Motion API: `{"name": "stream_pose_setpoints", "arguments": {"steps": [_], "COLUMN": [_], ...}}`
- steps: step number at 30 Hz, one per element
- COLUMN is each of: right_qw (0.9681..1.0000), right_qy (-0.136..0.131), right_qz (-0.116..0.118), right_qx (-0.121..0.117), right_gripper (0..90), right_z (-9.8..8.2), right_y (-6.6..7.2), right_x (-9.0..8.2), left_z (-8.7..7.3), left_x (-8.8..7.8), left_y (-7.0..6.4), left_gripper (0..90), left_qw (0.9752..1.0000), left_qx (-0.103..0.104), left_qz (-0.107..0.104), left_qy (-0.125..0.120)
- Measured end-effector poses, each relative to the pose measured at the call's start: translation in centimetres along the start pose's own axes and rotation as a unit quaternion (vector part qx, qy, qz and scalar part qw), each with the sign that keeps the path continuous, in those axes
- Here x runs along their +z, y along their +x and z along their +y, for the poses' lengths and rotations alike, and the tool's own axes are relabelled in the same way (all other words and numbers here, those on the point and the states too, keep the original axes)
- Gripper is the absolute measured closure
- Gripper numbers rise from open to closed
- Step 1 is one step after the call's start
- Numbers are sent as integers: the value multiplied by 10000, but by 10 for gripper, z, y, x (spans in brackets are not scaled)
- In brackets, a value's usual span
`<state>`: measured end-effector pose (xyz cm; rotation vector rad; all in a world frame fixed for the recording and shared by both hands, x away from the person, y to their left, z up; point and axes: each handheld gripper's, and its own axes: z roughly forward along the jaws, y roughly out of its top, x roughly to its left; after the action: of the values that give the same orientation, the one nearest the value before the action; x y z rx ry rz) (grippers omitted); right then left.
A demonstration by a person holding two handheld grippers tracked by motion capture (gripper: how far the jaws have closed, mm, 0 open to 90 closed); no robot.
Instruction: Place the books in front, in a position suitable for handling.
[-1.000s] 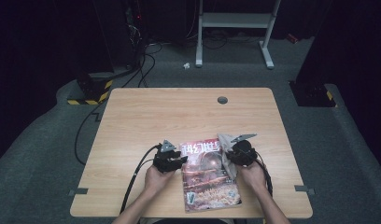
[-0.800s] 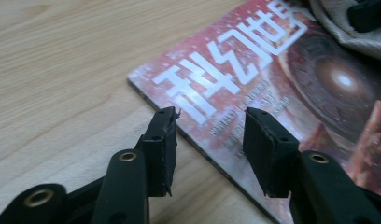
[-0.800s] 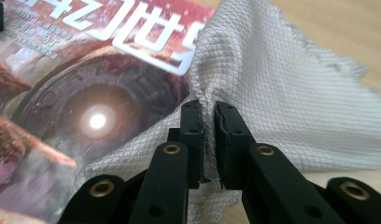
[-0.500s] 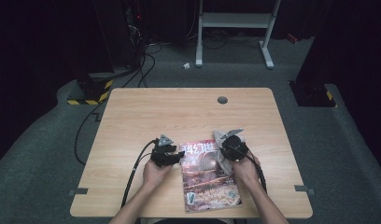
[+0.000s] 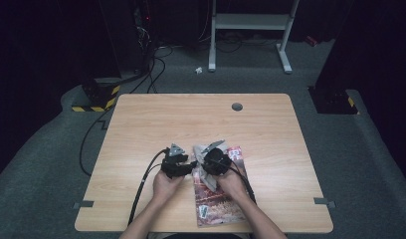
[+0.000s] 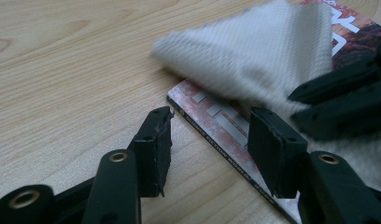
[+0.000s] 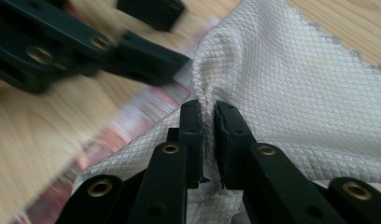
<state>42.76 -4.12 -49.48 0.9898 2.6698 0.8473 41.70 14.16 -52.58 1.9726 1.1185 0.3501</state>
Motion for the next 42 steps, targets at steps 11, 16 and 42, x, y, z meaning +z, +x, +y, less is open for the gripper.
{"name": "stream_pose_setpoints", "arguments": {"steps": [11, 16, 42], "right_qw": [9997, 9961, 9999], "right_qy": [81, 103, 4], "right_qz": [-212, -675, 146], "right_qx": [-46, 561, 66], "right_gripper": [806, 809, 811], "right_z": [-13, -47, -3], "right_y": [-18, -65, -6], "right_x": [-11, -39, -2], "left_z": [0, 0, 0], "left_x": [0, 0, 0], "left_y": [0, 0, -1], "left_gripper": [482, 481, 473], "left_qw": [10000, 10000, 10000], "left_qx": [33, 27, 11], "left_qz": [36, 32, 55], "left_qy": [0, -1, 3]}}
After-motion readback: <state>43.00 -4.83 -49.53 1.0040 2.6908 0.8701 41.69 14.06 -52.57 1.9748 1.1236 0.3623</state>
